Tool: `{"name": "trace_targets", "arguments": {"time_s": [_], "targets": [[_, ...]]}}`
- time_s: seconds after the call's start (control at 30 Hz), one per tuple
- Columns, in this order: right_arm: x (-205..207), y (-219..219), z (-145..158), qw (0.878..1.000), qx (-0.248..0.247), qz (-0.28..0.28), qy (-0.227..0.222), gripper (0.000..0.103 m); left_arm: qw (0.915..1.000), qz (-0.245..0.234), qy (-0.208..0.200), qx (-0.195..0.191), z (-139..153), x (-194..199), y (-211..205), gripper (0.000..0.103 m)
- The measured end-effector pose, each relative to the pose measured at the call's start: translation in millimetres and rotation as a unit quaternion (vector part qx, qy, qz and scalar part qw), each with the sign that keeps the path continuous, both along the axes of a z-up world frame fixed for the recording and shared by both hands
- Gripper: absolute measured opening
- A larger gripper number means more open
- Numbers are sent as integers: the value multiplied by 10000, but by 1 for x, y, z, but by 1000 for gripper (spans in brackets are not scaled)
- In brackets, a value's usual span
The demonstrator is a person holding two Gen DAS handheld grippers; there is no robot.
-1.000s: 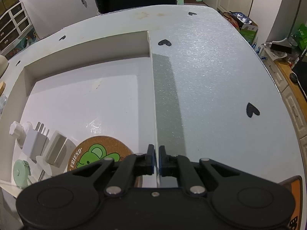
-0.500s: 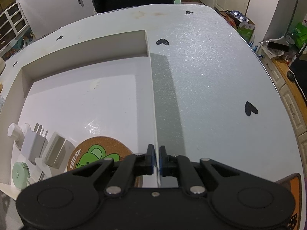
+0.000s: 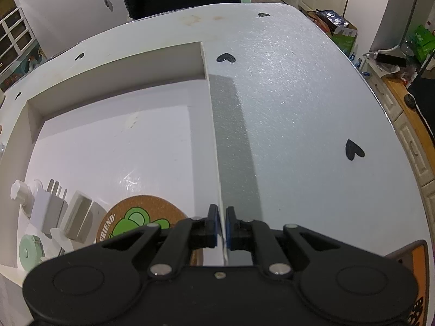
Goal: Organize rigid objects
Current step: 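Move the open left tool back to the clear plastic box, then grasp the clear plastic box with the left tool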
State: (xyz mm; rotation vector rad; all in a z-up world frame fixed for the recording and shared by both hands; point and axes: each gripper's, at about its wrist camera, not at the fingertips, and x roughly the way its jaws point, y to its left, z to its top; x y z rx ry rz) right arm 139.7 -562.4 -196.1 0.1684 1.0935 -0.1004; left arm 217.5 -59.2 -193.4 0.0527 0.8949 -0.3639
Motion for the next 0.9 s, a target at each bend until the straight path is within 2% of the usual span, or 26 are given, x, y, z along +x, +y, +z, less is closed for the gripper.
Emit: {"name": "trace_targets", "arguments": {"time_s": [0.27, 0.5, 0.57, 0.67, 0.73, 0.8, 0.9], "targets": [[1, 0, -1, 10000, 15, -53, 19, 8, 9976, -425, -36, 546, -3, 29, -3, 103], [1, 0, -1, 10000, 17, -72, 28, 8, 9978, -426, 7, 509, -3, 40, -18, 102], [1, 0, -1, 10000, 17, -70, 27, 8, 9976, -304, 8, 627, -3, 40, -24, 100], [1, 0, -1, 10000, 17, -67, 27, 8, 9977, -156, -52, 654, -1, 38, -30, 92], [1, 0, -1, 10000, 19, -66, 26, 8, 9977, -91, -94, 662, 1, 37, -31, 81], [2, 1, -1, 10000, 18, -64, 26, 8, 9977, -34, -116, 666, 3, 38, -30, 76], [1, 1, -1, 10000, 20, -52, 17, 8, 9977, -4, -47, 677, 4, 35, -31, 75]]}}
